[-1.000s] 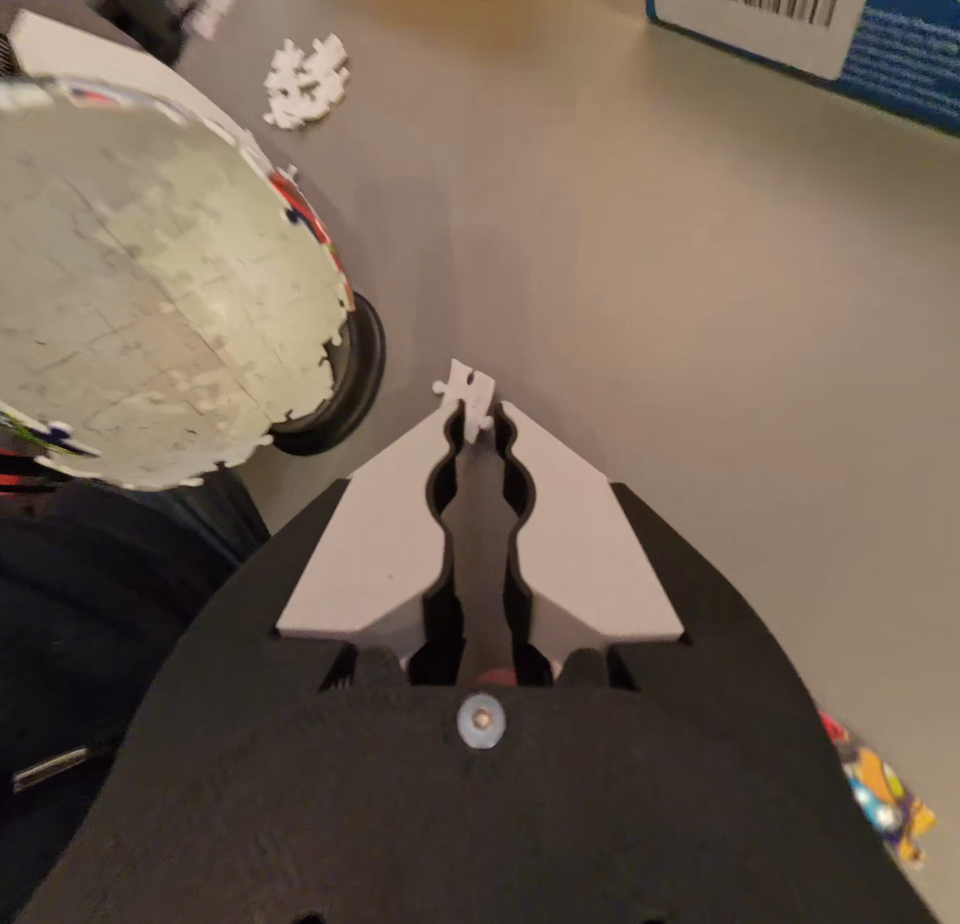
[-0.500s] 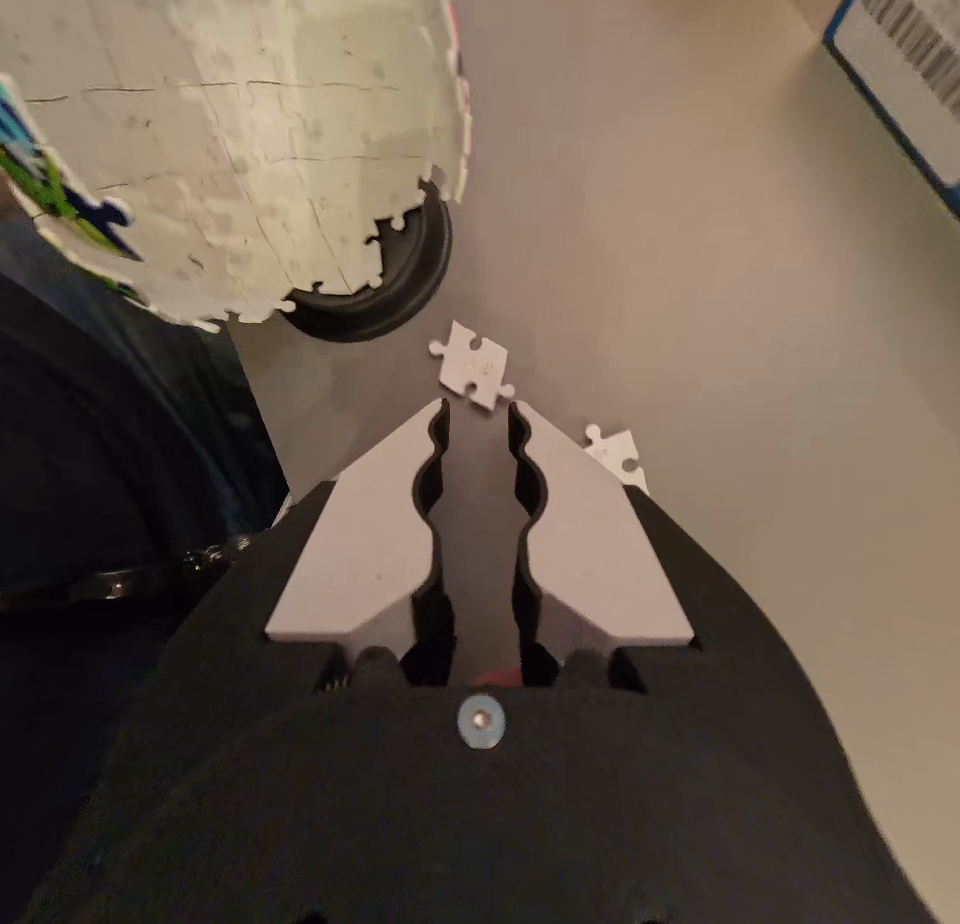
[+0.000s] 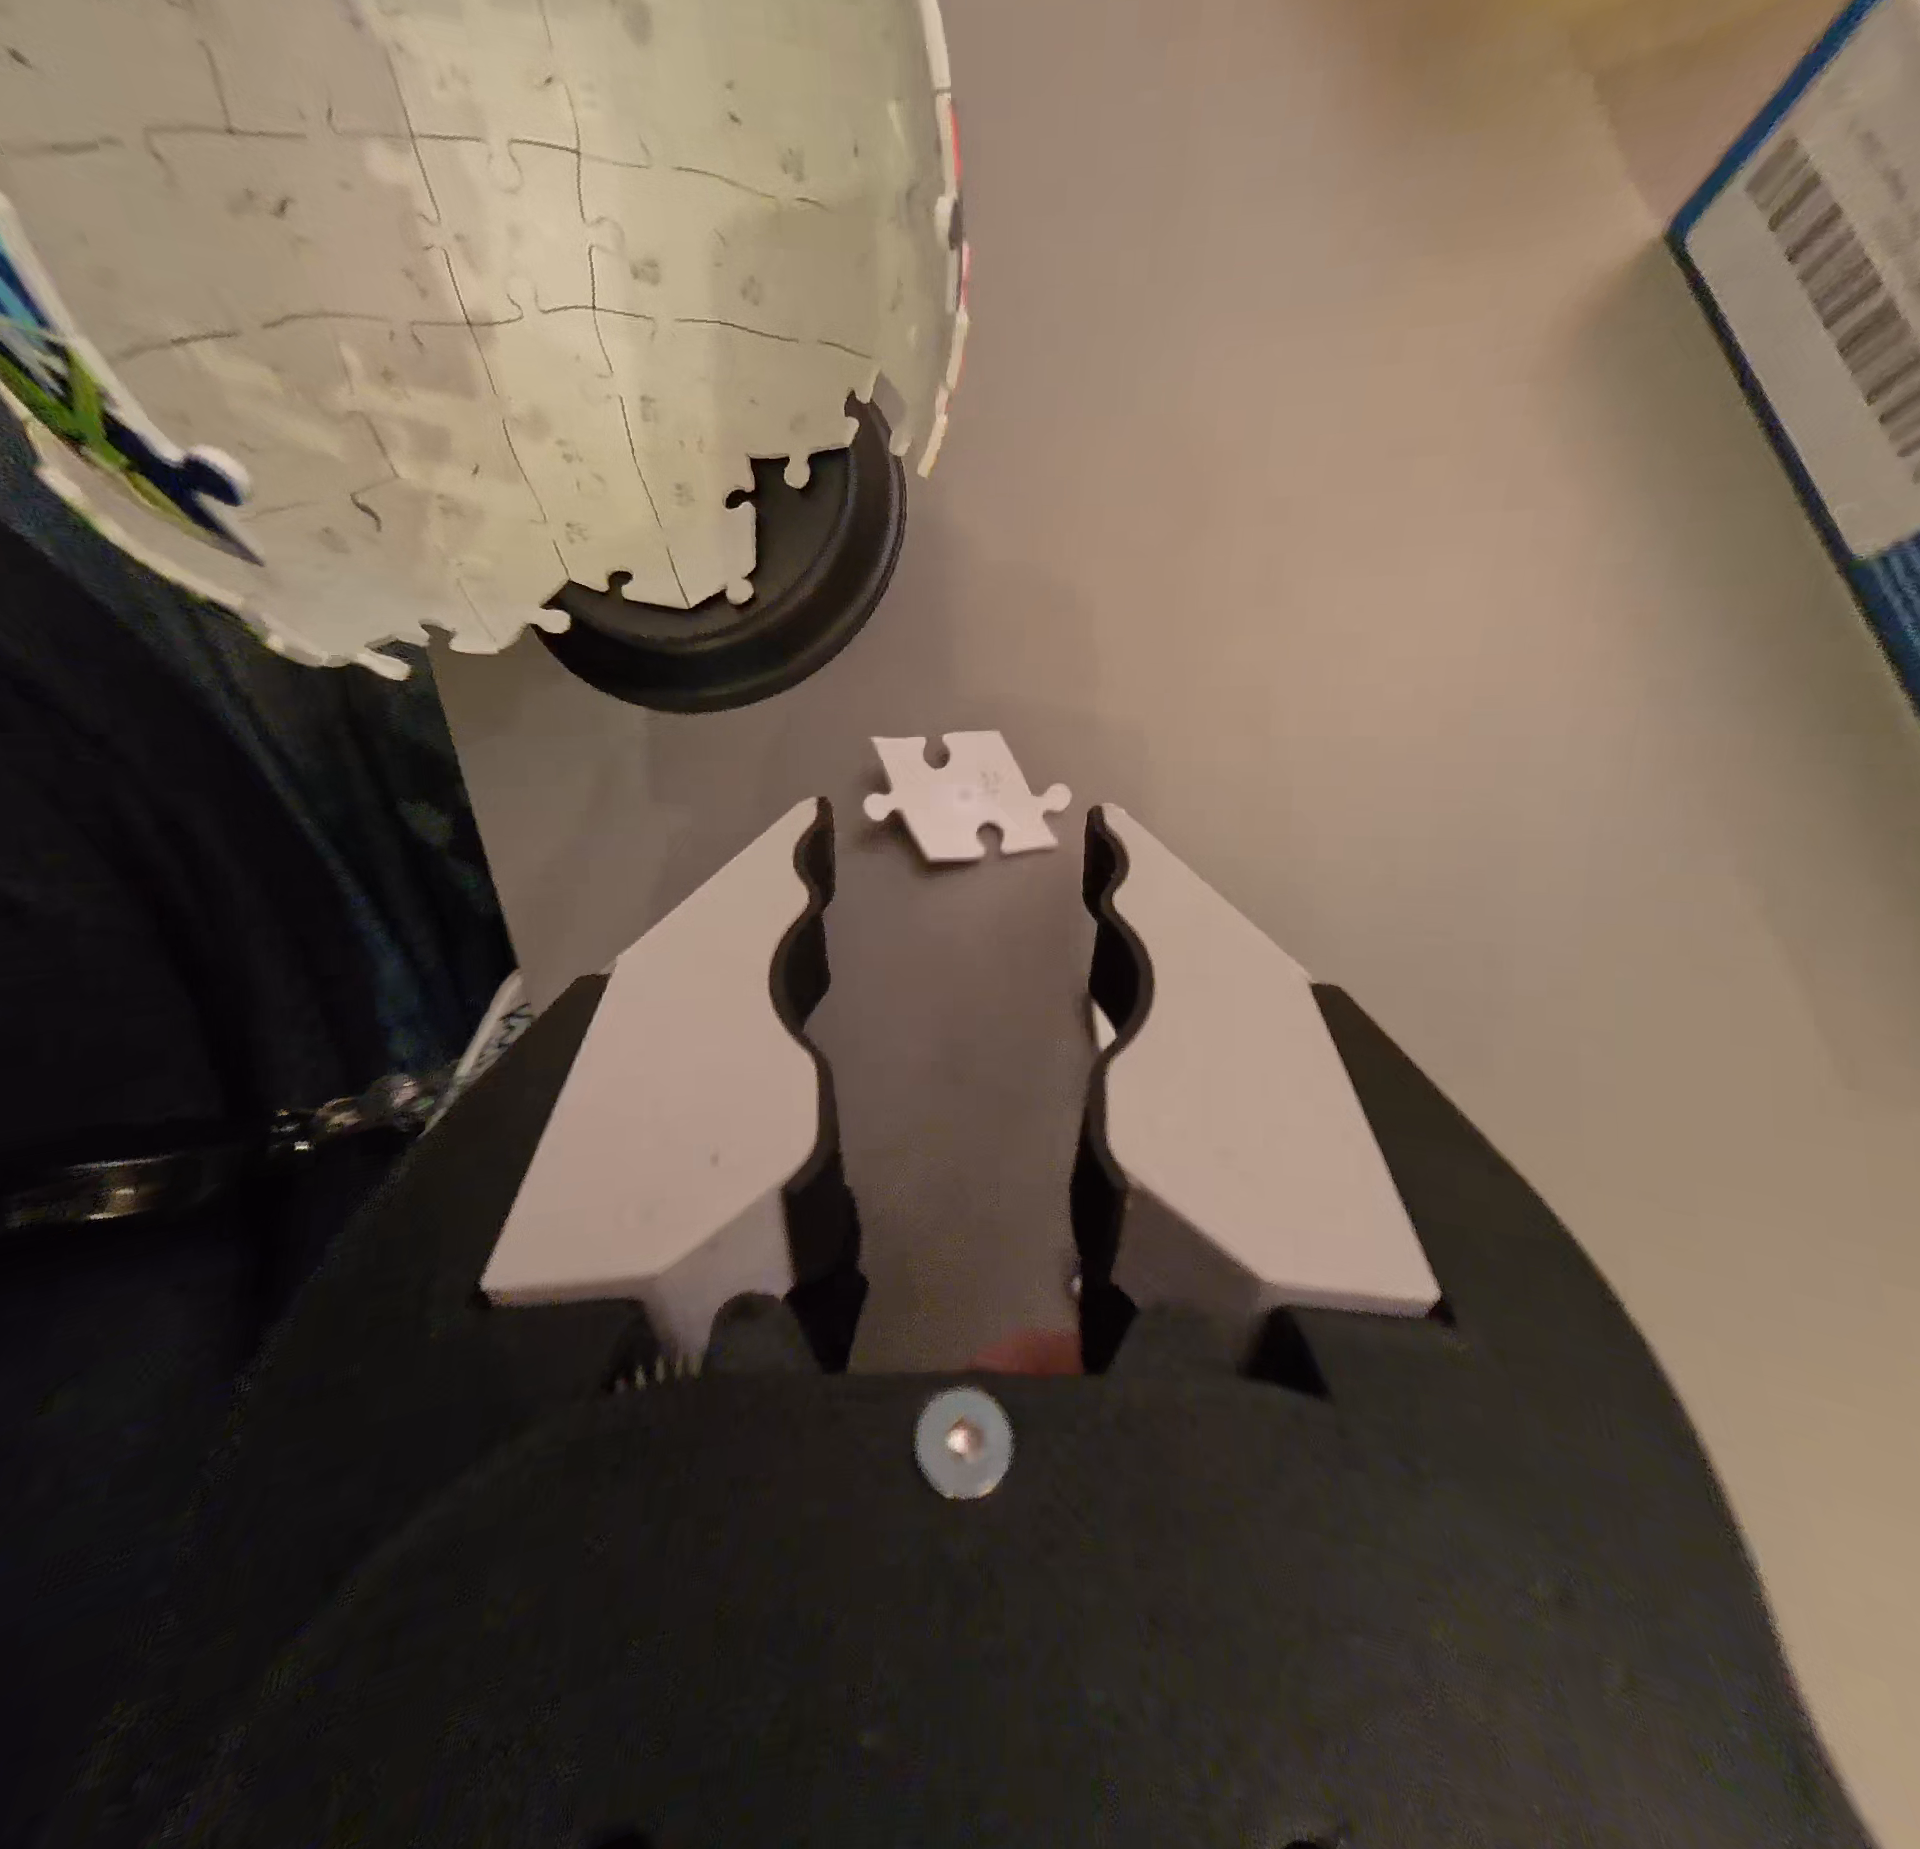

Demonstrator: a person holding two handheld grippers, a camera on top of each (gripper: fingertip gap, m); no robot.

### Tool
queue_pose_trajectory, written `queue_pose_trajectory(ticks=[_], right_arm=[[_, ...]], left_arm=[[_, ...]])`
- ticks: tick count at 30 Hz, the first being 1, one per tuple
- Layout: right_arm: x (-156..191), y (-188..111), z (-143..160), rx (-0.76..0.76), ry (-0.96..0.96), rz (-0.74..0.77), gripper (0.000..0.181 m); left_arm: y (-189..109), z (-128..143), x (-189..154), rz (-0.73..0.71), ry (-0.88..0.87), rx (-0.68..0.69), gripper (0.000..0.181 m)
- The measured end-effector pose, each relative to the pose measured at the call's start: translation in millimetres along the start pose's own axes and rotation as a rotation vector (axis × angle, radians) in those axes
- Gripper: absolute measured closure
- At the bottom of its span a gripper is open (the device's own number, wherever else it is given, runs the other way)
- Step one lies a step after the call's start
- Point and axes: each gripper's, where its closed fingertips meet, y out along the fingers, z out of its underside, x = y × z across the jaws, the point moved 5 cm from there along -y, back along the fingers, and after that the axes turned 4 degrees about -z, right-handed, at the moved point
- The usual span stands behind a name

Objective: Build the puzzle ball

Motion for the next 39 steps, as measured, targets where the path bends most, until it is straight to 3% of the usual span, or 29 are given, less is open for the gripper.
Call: queue_pose_trajectory(ticks=[5, 11, 17, 29, 39], right_arm=[[15.7, -3.0, 5.4, -0.026, 0.183, 0.060, 0.146], [15.7, 8.7, 9.2, -0.018, 0.228, 0.157, 0.148], [5.3, 5.8, 13.2, 0.003, 0.163, 0.193, 0.171], [-3.0, 4.5, 11.2, 0.013, 0.104, 0.090, 0.172], [-9.4, 0.3, -1.4, 0.019, 0.021, 0.019, 0.154]], left_arm=[[-0.7, 0.6, 0.9, -0.001, -0.005, -0.003, 0.054], [1.2, -0.3, 0.5, 0.010, 0.000, -0.006, 0.054], [0.2, 0.2, -0.8, 0.006, 0.006, -0.003, 0.054], [0.3, -0.1, -0.9, 0.008, 0.008, -0.002, 0.054], [-0.1, -0.1, -0.9, 0.003, 0.010, 0.001, 0.054]])
